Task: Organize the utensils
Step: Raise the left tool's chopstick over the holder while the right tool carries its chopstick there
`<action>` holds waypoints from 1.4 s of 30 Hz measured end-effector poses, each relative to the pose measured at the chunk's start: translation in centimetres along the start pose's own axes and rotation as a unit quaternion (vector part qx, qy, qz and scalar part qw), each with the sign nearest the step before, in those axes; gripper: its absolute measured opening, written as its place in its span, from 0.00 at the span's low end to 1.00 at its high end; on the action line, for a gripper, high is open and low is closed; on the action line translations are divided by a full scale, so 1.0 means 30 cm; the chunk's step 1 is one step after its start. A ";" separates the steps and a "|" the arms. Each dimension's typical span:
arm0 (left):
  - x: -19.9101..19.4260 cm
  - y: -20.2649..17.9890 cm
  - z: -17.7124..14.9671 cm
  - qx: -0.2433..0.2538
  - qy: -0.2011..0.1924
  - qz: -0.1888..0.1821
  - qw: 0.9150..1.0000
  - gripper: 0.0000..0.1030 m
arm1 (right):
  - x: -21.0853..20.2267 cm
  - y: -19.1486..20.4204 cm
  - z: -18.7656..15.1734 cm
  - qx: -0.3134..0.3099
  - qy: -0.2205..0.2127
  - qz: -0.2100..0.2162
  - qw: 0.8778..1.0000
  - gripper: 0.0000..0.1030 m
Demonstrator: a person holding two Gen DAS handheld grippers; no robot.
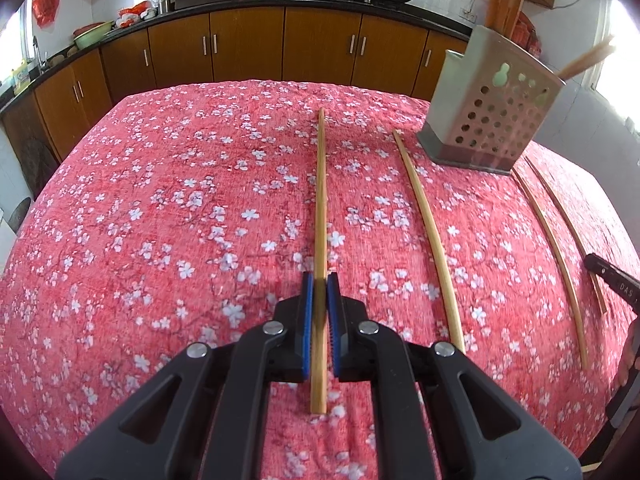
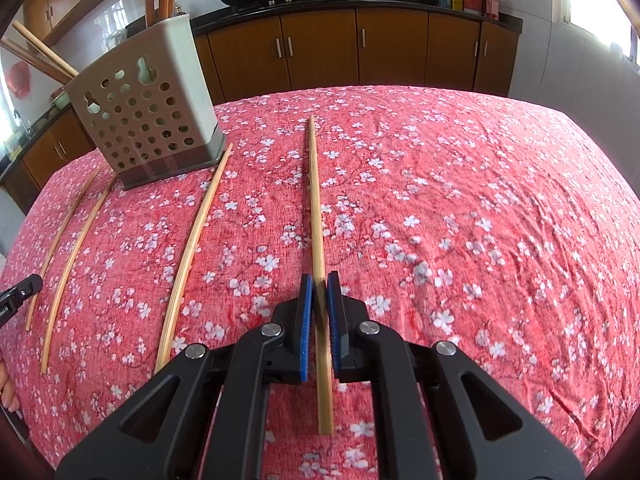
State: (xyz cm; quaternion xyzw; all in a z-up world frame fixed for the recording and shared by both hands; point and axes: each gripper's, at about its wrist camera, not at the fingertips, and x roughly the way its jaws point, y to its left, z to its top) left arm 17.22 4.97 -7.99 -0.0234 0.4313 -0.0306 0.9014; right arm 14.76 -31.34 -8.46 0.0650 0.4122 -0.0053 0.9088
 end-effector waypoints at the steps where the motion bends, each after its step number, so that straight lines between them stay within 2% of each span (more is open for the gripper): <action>1: -0.001 -0.008 -0.002 0.002 0.000 0.001 1.000 0.08 | 0.000 0.003 -0.002 0.001 0.000 0.001 1.000 0.08; 6: 0.000 -0.002 -0.004 0.003 0.001 0.003 1.000 0.08 | -0.009 -0.006 0.002 0.005 -0.001 0.005 1.000 0.07; 8: -0.019 0.018 0.005 -0.001 -0.007 -0.003 1.000 0.08 | -0.041 -0.007 0.011 0.008 -0.019 0.008 1.000 0.07; 16: -0.227 0.027 0.098 -0.023 -0.097 -0.038 0.994 0.08 | -0.233 -0.043 0.101 0.019 -0.109 0.021 0.994 0.07; 21: -0.333 0.013 0.165 -0.026 -0.141 -0.053 0.988 0.08 | -0.300 -0.035 0.134 0.019 -0.142 0.025 0.989 0.07; 28: -0.417 0.001 0.241 -0.014 -0.171 -0.070 0.983 0.07 | -0.381 -0.021 0.192 0.010 -0.180 0.033 0.983 0.07; 33: -0.485 -0.027 0.285 0.003 -0.190 -0.090 0.978 0.07 | -0.446 0.015 0.256 0.000 -0.203 0.055 0.978 0.07; 38: -0.560 -0.092 0.328 0.023 -0.213 -0.116 0.970 0.07 | -0.537 0.084 0.332 -0.013 -0.241 0.095 0.966 0.07; 42: -0.625 -0.184 0.375 0.042 -0.244 -0.135 0.959 0.07 | -0.612 0.139 0.397 -0.018 -0.287 0.117 0.951 0.07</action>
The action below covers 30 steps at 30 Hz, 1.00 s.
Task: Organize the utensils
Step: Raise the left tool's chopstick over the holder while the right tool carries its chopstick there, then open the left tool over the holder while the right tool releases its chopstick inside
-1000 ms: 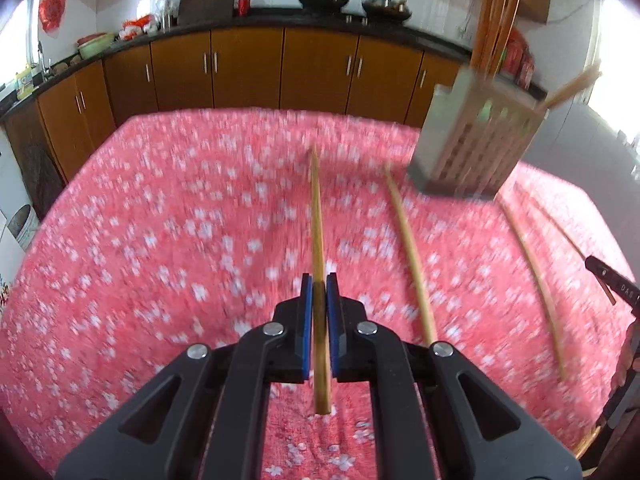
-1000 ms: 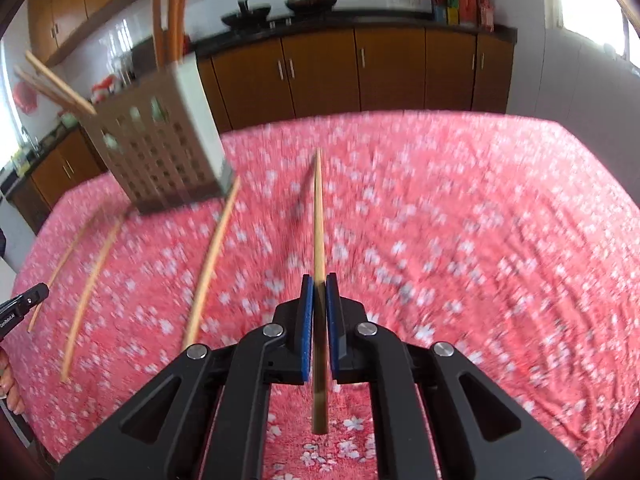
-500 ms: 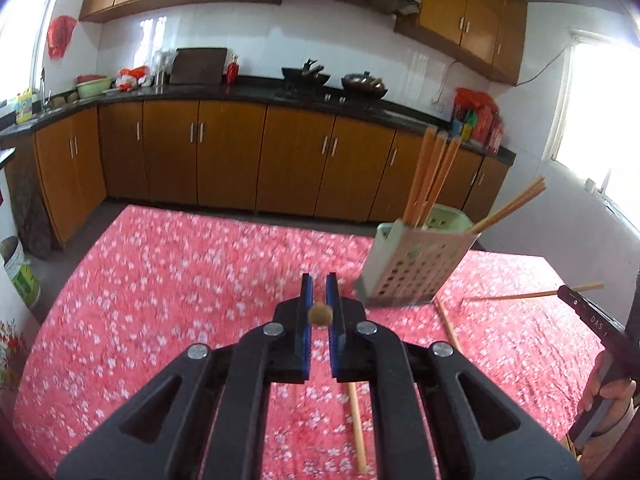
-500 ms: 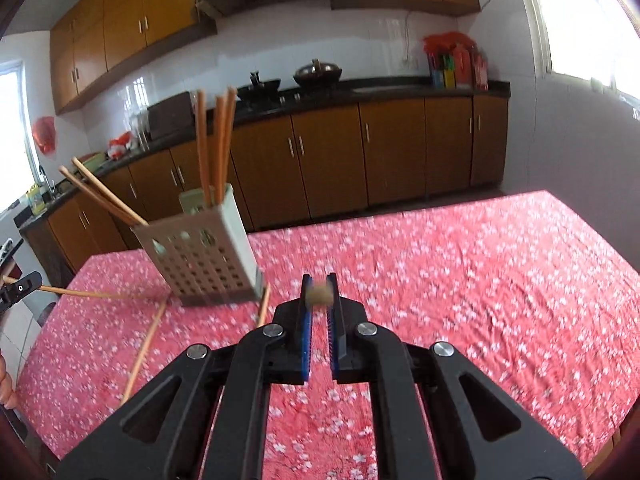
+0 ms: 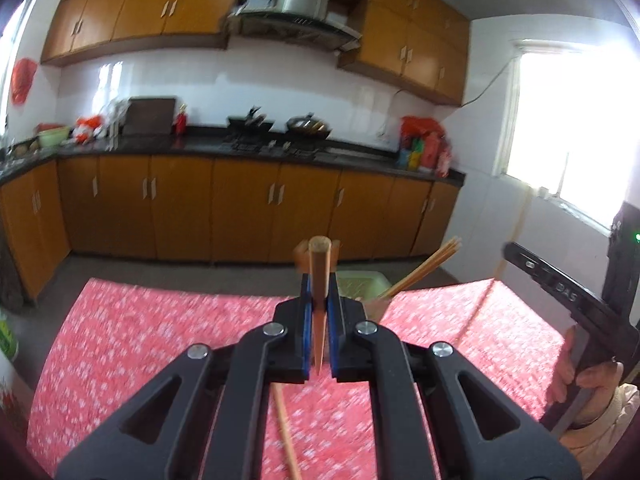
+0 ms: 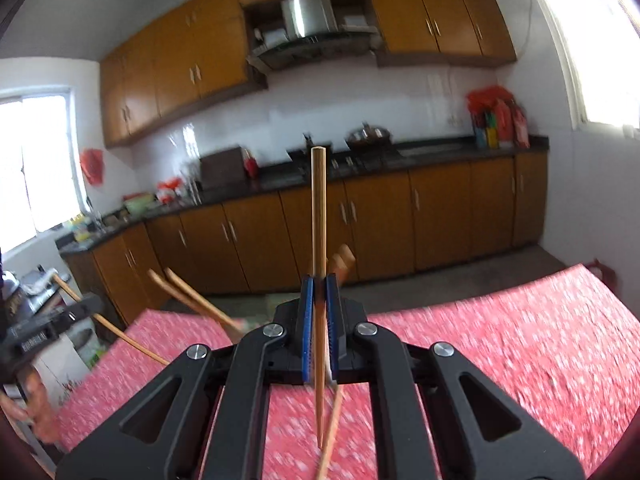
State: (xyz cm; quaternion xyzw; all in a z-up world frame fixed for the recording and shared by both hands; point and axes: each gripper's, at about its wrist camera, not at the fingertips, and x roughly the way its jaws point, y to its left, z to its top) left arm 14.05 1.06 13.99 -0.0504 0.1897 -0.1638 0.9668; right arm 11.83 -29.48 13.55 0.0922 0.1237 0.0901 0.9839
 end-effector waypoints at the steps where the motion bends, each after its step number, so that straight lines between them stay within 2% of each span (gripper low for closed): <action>1: 0.003 -0.026 0.029 0.005 -0.013 -0.002 1.000 0.07 | 0.005 0.016 0.028 0.001 -0.015 0.004 1.000 0.07; 6: 0.032 -0.102 0.160 0.009 -0.061 -0.006 0.998 0.07 | 0.037 0.053 0.119 0.003 -0.077 0.002 0.997 0.07; 8: 0.048 -0.118 0.202 0.012 -0.081 0.003 0.997 0.07 | 0.064 0.059 0.142 0.004 -0.099 -0.003 0.995 0.07; 12: 0.109 -0.128 0.245 0.016 -0.088 0.014 0.996 0.07 | 0.124 0.061 0.138 0.005 -0.124 -0.017 0.992 0.07; 15: 0.185 -0.106 0.219 0.009 -0.072 0.021 0.997 0.07 | 0.198 0.051 0.096 0.008 -0.117 -0.023 0.993 0.07; 19: 0.281 -0.064 0.158 -0.001 -0.045 0.027 0.999 0.07 | 0.290 0.029 0.032 0.017 -0.073 -0.024 0.997 0.07; 22: 0.316 -0.041 0.134 -0.008 -0.027 0.029 0.999 0.08 | 0.297 0.029 0.002 0.015 -0.052 -0.016 0.998 0.08; 24: 0.315 -0.030 0.130 -0.014 -0.024 0.029 0.999 0.08 | 0.284 0.030 -0.003 0.006 -0.047 -0.020 0.999 0.14; 26: 0.301 -0.027 0.128 -0.015 -0.027 0.031 0.999 0.11 | 0.251 0.027 -0.001 0.005 -0.053 -0.026 0.998 0.44; 30: 0.228 -0.023 0.125 -0.015 -0.040 0.042 0.998 0.21 | 0.178 0.010 0.018 0.007 -0.050 -0.041 0.998 0.51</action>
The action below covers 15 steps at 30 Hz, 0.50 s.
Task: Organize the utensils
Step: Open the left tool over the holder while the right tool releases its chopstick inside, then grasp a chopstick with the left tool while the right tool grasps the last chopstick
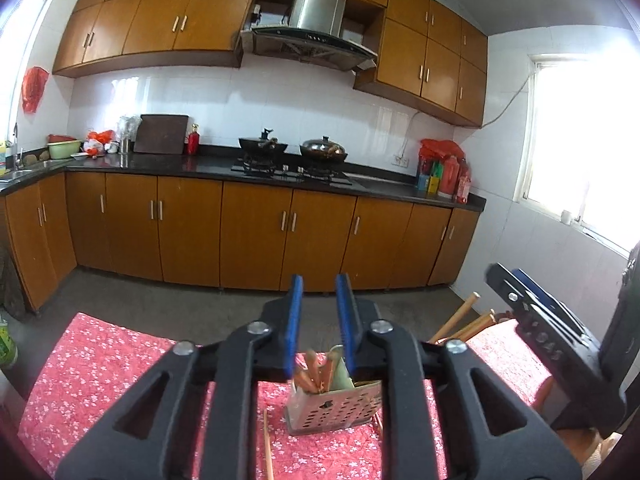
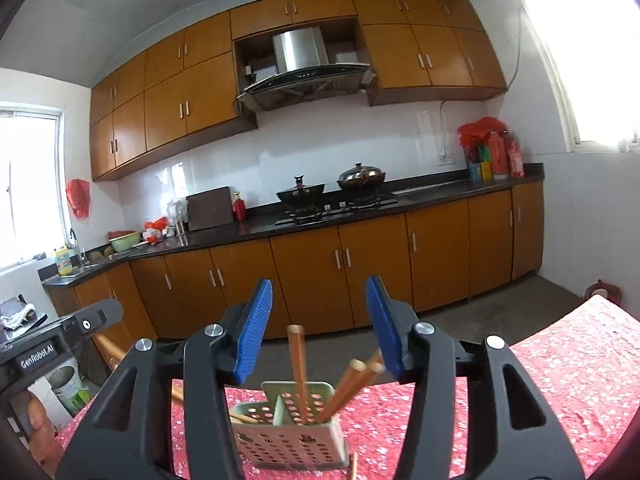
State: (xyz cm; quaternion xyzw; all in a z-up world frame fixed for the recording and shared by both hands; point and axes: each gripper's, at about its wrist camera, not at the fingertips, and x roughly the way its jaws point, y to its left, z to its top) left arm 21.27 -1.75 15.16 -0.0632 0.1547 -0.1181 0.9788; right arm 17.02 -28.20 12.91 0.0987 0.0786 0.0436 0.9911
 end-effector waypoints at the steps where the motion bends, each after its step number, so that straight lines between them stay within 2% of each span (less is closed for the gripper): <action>1: -0.021 0.005 0.000 0.001 -0.003 0.004 1.000 0.23 | -0.030 -0.013 0.002 0.002 0.006 -0.006 1.000 0.58; 4: -0.096 0.029 -0.017 0.003 -0.010 0.016 1.000 0.28 | -0.095 -0.049 -0.017 -0.002 0.021 -0.036 0.999 0.91; 6: -0.142 0.058 -0.050 0.004 -0.009 0.031 0.999 0.35 | -0.136 -0.078 -0.059 -0.010 0.034 -0.054 0.998 0.93; 9: -0.180 0.117 -0.135 0.004 0.009 0.058 0.998 0.35 | -0.148 -0.125 -0.151 -0.020 0.080 -0.084 0.993 0.95; 12: -0.162 0.181 -0.257 -0.001 0.056 0.072 0.996 0.35 | -0.129 -0.178 -0.278 -0.012 0.143 -0.102 0.984 0.95; 15: -0.118 0.226 -0.396 -0.006 0.112 0.078 0.991 0.35 | -0.110 -0.196 -0.410 0.001 0.202 -0.096 0.975 0.94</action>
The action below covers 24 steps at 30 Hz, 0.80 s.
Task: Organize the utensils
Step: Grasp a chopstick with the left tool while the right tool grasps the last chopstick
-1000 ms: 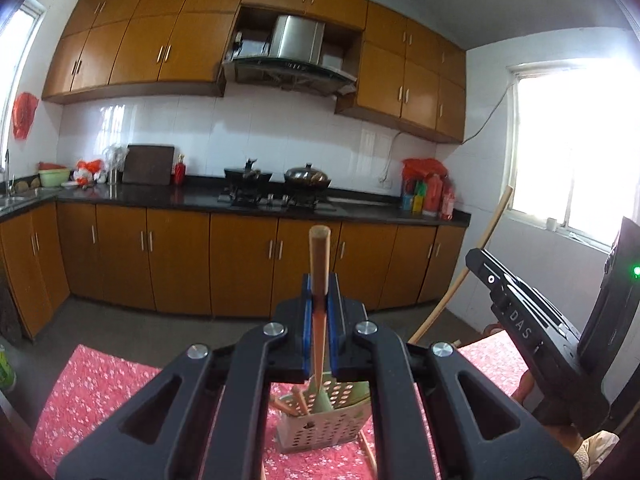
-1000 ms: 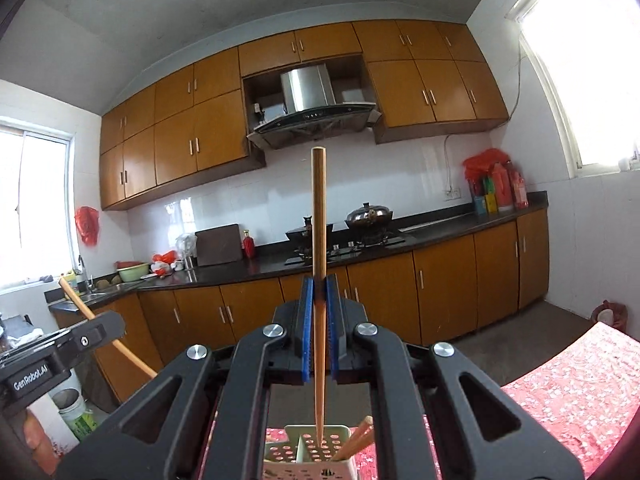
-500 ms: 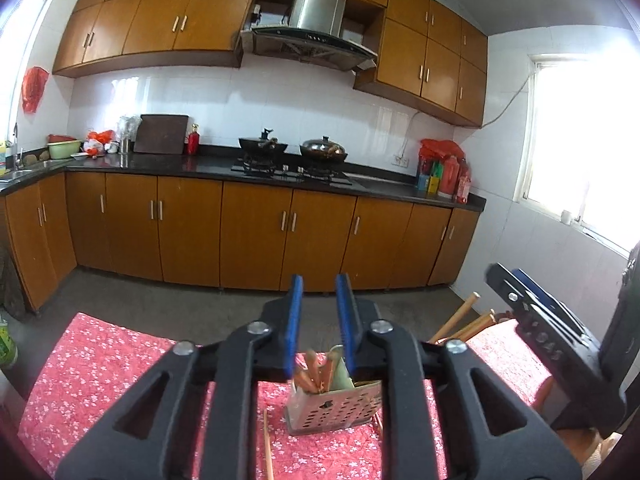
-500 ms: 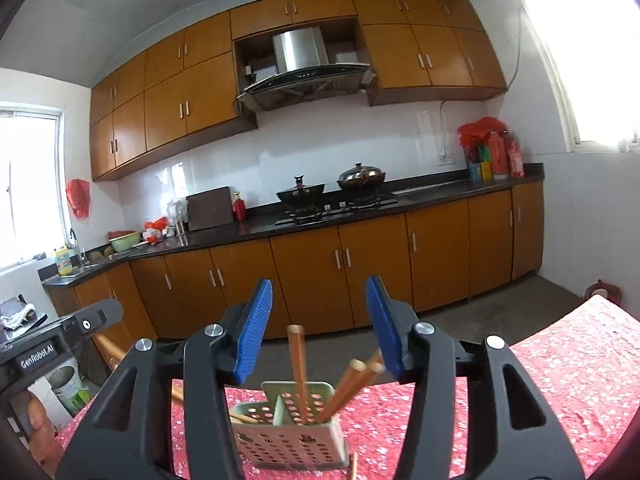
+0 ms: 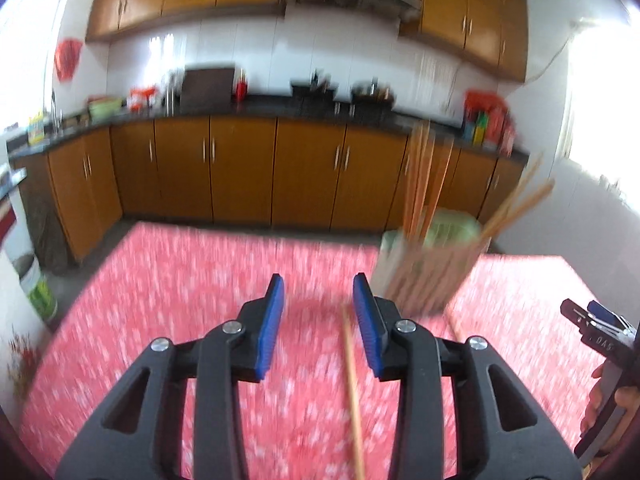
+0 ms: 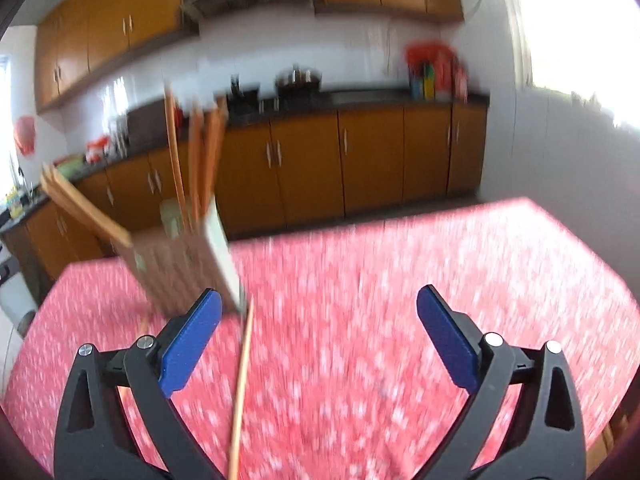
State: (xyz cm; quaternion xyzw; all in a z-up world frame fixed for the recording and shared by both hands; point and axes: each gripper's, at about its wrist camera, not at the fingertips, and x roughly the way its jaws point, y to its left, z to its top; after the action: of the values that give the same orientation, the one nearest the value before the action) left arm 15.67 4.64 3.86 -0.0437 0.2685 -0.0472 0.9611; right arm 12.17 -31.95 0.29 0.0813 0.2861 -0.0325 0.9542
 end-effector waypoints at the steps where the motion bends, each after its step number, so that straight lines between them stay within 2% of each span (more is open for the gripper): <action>1: 0.029 0.004 -0.048 0.003 0.020 0.002 1.000 0.35 | 0.028 0.005 -0.042 0.001 0.023 0.006 1.000 0.93; 3: 0.079 0.005 -0.128 0.004 0.059 -0.003 0.998 0.35 | 0.053 0.025 -0.099 0.001 0.052 0.026 0.998 0.83; 5: 0.100 0.001 -0.191 0.000 0.084 -0.015 0.996 0.35 | 0.080 0.056 -0.156 0.000 0.085 0.056 0.995 0.61; 7: 0.122 -0.014 -0.240 -0.001 0.105 -0.026 0.994 0.35 | 0.105 0.103 -0.210 -0.019 0.114 0.072 0.991 0.48; 11: 0.148 -0.054 -0.300 0.010 0.128 -0.032 0.991 0.33 | 0.120 0.173 -0.270 -0.054 0.135 0.081 0.986 0.36; 15: 0.180 -0.099 -0.333 0.028 0.146 -0.022 0.989 0.26 | 0.152 0.197 -0.317 -0.063 0.152 0.080 0.983 0.28; 16: 0.190 -0.105 -0.342 0.032 0.151 -0.020 0.988 0.25 | 0.150 0.198 -0.317 -0.065 0.147 0.078 0.984 0.27; 18: 0.212 -0.108 -0.346 0.035 0.159 -0.017 0.986 0.17 | 0.153 0.196 -0.309 -0.067 0.146 0.076 0.984 0.24; 20: 0.230 -0.112 -0.360 0.039 0.168 -0.011 0.985 0.13 | 0.156 0.198 -0.310 -0.072 0.144 0.073 0.984 0.11; 21: 0.234 -0.114 -0.363 0.039 0.168 -0.009 0.985 0.07 | 0.156 0.198 -0.309 -0.076 0.141 0.068 0.985 0.09; 24: 0.250 -0.104 -0.364 0.037 0.171 0.004 0.985 0.07 | 0.171 0.188 -0.298 -0.080 0.138 0.060 0.985 0.08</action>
State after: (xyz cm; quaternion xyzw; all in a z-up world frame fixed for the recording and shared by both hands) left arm 16.16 0.05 -8.94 0.0015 0.4274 -0.0605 0.9020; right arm 12.21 -24.94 -9.12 0.0254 0.4112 0.0594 0.9093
